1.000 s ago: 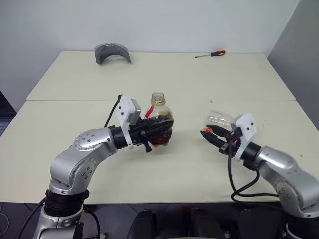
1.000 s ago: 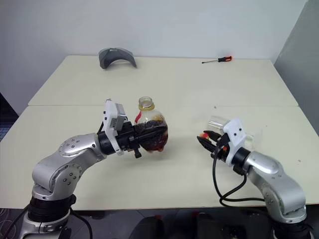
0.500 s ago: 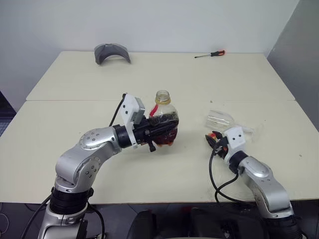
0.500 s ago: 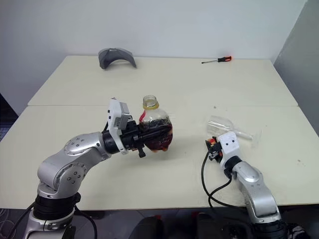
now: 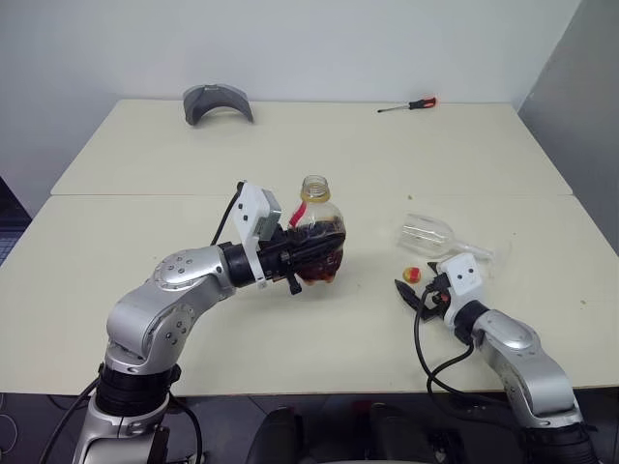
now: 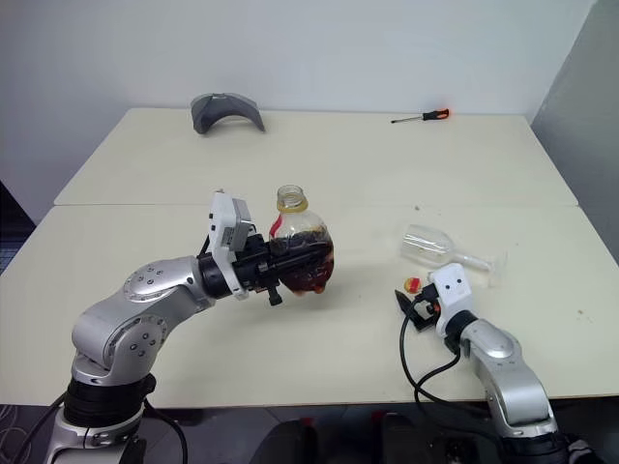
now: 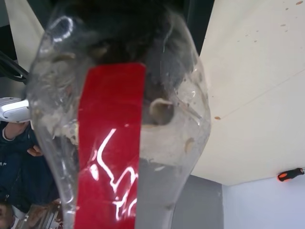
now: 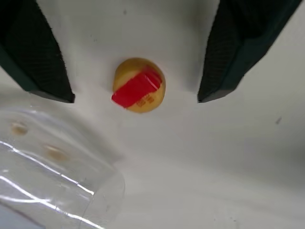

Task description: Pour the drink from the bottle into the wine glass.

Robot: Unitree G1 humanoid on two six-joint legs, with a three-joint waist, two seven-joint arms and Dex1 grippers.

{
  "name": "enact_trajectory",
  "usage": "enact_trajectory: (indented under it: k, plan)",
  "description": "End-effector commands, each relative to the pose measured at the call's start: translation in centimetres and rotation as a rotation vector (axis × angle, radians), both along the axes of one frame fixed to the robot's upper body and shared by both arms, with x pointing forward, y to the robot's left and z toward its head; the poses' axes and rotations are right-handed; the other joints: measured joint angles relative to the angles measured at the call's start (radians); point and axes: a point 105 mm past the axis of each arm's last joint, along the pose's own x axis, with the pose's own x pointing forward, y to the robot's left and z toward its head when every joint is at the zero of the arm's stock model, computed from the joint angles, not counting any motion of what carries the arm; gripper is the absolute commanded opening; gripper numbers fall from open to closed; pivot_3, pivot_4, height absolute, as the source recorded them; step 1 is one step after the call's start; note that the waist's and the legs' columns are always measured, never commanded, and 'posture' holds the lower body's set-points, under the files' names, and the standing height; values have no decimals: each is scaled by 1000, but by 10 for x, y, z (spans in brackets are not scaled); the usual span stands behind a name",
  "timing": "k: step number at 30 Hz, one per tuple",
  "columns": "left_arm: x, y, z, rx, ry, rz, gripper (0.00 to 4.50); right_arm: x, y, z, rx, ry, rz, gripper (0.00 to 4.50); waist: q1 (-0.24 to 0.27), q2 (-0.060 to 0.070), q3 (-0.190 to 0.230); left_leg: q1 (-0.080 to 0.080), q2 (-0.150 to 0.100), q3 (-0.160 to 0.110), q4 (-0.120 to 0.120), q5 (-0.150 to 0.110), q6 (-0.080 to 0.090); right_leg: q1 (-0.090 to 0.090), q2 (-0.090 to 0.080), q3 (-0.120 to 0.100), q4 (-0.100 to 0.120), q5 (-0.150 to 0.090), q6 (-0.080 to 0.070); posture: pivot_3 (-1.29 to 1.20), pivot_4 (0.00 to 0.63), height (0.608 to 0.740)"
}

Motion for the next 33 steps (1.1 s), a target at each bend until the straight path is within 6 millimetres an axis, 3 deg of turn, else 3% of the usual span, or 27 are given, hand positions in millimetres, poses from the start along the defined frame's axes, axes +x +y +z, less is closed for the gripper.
enact_trajectory:
  k: [1,7,14,17,26,33]
  plan:
    - [-3,-2,15,-17,-63,-19,875,2,0,23,45,-65,19,4444,0,0,0,0,0,0,0,0,0,0,0,0,0,0,0,0,150,740]
    - [2,7,12,-12,-53,31,875,-16,14,47,47,-103,157,4444,0,0,0,0,0,0,0,-1,2,0,0,0,0,0,0,0,150,740]
    - [31,34,12,-41,-55,263,875,-24,48,109,153,-214,356,4444,-3,0,0,1,0,-1,0,-1,2,0,0,0,1,0,0,0,150,740]
    - [39,41,16,-52,-74,329,875,-29,65,127,194,-235,454,4444,-1,0,0,0,0,-1,0,-1,2,0,0,-1,0,0,0,0,150,740]
    - [67,74,30,-98,-135,599,875,-28,96,143,228,-255,591,4444,2,0,0,0,-1,-1,1,-1,2,0,-1,-1,0,0,0,0,150,740]
    - [92,127,39,-111,-198,860,875,-22,111,152,240,-285,695,4444,1,0,0,0,0,-1,1,-1,2,0,-1,-1,1,0,0,0,150,740]
